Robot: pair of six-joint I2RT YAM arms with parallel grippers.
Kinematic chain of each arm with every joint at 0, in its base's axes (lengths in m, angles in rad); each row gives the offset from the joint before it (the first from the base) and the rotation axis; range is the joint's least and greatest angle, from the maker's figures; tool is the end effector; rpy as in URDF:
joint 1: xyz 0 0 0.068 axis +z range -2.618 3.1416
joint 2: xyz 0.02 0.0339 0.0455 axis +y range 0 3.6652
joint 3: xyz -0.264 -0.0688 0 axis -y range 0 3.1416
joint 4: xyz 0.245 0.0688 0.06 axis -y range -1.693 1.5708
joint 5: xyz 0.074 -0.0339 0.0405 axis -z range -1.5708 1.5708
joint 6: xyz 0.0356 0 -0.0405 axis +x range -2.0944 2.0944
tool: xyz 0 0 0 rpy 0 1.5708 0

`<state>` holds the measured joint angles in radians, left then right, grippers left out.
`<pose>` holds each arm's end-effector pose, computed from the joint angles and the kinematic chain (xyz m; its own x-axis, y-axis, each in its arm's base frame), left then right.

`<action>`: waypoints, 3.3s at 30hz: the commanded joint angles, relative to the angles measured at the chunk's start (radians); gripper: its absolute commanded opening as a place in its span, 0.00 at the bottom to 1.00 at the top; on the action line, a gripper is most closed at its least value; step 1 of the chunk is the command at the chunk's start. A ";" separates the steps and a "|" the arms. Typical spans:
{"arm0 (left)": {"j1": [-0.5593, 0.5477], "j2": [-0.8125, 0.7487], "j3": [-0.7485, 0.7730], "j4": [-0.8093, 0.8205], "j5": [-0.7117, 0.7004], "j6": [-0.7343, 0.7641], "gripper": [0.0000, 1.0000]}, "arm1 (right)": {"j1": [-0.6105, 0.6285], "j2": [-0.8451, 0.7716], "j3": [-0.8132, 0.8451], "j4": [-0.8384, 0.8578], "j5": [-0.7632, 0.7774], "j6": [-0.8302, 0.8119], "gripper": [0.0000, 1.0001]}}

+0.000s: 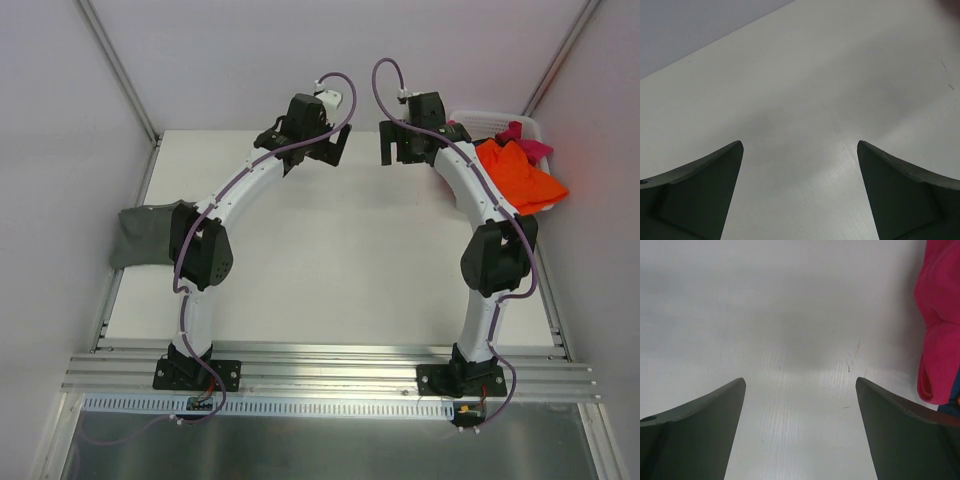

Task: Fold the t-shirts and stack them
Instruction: Grab crumpled tshirt from bin with the right arm, then move the tshirt to the center of the board

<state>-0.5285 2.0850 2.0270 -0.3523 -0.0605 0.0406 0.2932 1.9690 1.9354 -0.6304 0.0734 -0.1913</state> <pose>0.4314 -0.2494 0.3454 -0.3257 0.2371 -0.9153 0.4690 0.8810 0.0613 0.4368 0.1291 0.3411 -0.5349 -0.3596 -0.7646 -0.3409 0.9199 -0.1941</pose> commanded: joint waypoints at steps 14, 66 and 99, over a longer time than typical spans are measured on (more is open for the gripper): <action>0.001 -0.020 0.030 0.016 0.016 0.018 0.99 | -0.003 -0.030 0.013 0.034 -0.018 -0.111 0.97; 0.172 -0.016 0.099 -0.113 -0.039 -0.033 0.99 | -0.008 -0.134 0.105 0.279 0.101 -0.384 0.01; 0.300 -0.037 0.130 -0.085 -0.182 -0.025 0.99 | 0.009 -0.044 0.066 -0.066 -0.448 -0.232 0.59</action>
<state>-0.2279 2.0895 2.1464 -0.4526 -0.2203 0.0147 0.2905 1.8664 1.9133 -0.6746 -0.2779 -0.4232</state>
